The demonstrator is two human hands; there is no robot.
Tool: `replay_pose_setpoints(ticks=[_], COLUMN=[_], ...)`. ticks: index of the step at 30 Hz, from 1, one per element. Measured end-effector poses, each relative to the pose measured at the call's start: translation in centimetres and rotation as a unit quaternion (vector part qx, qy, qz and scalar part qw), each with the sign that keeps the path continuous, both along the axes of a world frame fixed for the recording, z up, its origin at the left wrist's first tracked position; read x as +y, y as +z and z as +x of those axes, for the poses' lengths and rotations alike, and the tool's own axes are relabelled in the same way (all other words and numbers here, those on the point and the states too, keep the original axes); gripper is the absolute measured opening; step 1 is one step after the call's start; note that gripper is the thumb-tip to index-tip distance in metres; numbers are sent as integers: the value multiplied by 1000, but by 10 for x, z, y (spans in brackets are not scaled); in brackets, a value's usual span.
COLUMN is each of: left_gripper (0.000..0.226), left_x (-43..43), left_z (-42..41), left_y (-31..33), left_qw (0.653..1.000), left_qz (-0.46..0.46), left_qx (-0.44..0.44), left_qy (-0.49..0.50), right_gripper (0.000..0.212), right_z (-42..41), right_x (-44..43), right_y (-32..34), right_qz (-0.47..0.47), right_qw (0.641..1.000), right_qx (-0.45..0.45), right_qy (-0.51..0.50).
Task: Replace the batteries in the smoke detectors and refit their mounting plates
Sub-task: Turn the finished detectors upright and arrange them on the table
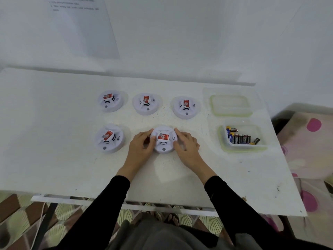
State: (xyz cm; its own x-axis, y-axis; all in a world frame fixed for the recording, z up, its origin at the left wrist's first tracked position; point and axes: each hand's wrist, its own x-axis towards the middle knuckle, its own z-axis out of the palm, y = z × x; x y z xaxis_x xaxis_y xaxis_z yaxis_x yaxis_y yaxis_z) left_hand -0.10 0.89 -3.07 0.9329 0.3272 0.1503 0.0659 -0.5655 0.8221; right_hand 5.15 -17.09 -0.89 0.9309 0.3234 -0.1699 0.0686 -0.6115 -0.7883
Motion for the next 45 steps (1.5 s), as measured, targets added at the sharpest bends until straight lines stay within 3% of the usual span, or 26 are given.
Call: replay_pose_setpoints(ticks=[6,9,12,16,19,22,26,29,32,37,41,45], left_gripper=[33,35,30,25,25,27,44,57,61,26,34,43], left_x=[-4,-1,13,51,95,137,162,168,170,167,167,168], left_z=[-2,-5,-12,-24,-37,-47,-51,-49,-49,-51,-52,-52], left_y=[4,8,21,48,52,39,17,5,-1,7,7,6], left_qw=[1000,998,996,988,990,992,984,990,995,987,984,988], left_qz=[-15,-61,-47,3,5,-26,-101,-28,-35,-139,-170,-145], left_qx=[-2,-1,-76,-152,-120,-29,133,139,93,62,37,25], left_qy=[16,31,17,14,69,119,65,12,-17,-46,-44,-47], right_gripper=[45,38,34,33,29,31,58,66,66,66,69,69], right_z=[0,-2,-10,-30,-47,-59,-66,-72,-75,-71,-62,-64], right_x=[-2,-1,12,68,116,148,172,181,184,178,174,176], right_y=[-1,3,24,52,43,26,6,-1,-4,-4,-7,-9], right_qz=[20,118,194,257,256,217,9,-90,-44,59,105,101], right_qw=[1000,991,975,955,956,970,998,996,997,996,994,994], right_qx=[5,16,-64,-145,-144,-93,-9,-6,-14,-12,17,-8], right_qy=[-2,-59,-88,-34,-9,-55,-57,-28,-60,-62,-34,-35])
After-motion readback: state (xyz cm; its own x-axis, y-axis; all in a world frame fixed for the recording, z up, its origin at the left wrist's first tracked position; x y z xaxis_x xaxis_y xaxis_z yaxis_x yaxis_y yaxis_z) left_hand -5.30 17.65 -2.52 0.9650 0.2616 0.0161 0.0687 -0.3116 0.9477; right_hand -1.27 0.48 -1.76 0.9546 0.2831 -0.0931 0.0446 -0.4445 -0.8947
